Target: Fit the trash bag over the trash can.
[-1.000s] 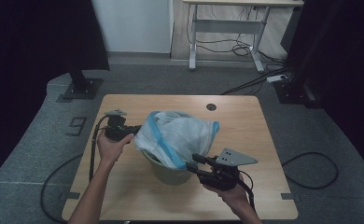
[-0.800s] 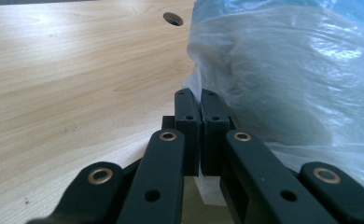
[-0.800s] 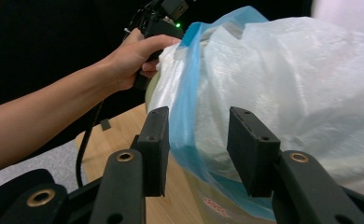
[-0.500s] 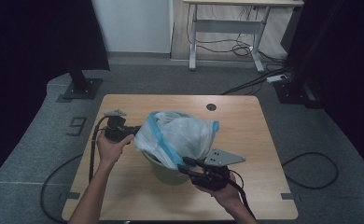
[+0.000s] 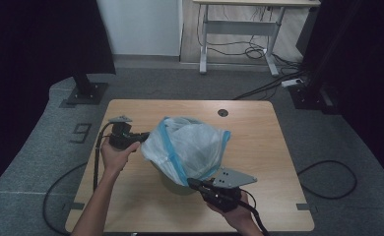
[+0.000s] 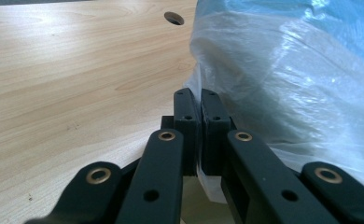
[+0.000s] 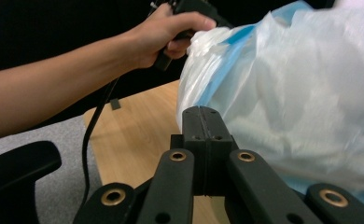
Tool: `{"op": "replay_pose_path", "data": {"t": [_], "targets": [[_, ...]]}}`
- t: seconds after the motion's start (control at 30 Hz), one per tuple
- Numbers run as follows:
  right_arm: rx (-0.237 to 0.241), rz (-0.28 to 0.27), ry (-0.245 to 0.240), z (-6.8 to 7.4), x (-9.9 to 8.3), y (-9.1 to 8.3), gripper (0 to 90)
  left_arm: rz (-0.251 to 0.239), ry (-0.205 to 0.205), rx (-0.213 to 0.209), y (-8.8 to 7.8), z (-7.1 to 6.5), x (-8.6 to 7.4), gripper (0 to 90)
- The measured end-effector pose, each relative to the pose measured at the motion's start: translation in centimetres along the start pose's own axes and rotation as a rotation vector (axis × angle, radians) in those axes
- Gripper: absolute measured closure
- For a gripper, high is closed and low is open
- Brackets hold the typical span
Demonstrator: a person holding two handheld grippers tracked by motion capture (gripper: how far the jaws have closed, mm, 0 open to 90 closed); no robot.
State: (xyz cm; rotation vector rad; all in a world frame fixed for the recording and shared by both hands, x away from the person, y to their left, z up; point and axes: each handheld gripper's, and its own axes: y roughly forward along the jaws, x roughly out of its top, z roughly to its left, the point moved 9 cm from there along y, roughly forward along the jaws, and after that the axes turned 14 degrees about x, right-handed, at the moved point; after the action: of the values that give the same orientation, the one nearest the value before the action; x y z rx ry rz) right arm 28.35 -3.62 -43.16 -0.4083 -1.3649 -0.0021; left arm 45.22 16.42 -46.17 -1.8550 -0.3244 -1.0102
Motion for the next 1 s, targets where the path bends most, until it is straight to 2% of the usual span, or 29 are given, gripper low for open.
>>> {"op": "replay_pose_path", "data": {"t": [0.13,0.33,0.57,0.73,1.0], "targets": [[0.015,0.006,0.010,0.0,-1.4,0.0,89.0,-0.003,-0.003,-0.004,-0.2,0.0,0.0,86.6],[0.046,0.014,0.028,0.1,-3.4,0.9,89.0,0.016,0.019,0.000,-0.6,0.0,-0.3,86.2],[0.071,0.088,-0.005,0.9,-5.0,3.2,89.0,0.037,0.027,0.008,-1.1,0.1,-0.8,86.3],[0.076,0.096,0.013,0.5,-5.8,4.1,89.1,0.077,0.024,0.012,-0.6,0.4,-1.9,86.3],[0.076,0.152,0.067,-0.5,-8.4,5.0,89.0,0.136,0.021,0.011,0.9,0.5,-3.4,86.4]]}}
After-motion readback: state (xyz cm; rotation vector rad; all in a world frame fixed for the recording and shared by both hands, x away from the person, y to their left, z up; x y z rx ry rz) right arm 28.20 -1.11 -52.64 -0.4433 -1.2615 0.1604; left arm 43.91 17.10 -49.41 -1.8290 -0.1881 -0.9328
